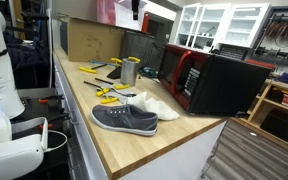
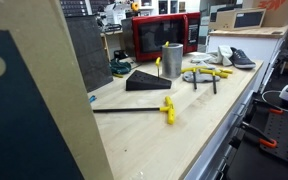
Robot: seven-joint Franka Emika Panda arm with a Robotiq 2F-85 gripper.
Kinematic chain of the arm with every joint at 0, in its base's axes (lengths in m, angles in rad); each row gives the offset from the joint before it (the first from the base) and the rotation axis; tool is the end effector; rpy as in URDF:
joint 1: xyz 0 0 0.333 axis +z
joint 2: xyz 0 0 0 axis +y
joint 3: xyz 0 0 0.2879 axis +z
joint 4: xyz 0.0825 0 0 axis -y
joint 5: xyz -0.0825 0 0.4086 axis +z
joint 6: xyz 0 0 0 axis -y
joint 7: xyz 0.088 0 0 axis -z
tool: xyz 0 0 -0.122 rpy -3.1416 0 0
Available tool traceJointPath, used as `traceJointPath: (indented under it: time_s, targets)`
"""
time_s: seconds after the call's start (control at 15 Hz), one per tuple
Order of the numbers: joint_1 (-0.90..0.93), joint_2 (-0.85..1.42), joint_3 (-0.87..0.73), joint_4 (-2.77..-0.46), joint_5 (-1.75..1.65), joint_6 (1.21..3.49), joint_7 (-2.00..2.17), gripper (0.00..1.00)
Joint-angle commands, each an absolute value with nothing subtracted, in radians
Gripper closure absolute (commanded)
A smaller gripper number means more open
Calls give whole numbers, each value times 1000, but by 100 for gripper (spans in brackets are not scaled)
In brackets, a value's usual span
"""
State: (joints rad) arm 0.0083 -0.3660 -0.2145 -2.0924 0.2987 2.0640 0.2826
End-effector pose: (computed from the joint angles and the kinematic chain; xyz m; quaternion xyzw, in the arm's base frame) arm 0.5069 -0.0969 0.5633 -0.9294 0.2807 -0.1523 0.1850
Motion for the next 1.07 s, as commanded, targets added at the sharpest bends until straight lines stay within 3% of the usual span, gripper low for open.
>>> traceJointPath:
  time_s: [0.0, 0.53, 1.0]
  targets:
    - [-39, -363, -177, -2088, 317, 2055, 269, 0]
    - [-79, -229, -104, -2101, 297, 2200, 366, 0]
    - [-67, -97, -66, -2071, 299, 2188, 473, 0]
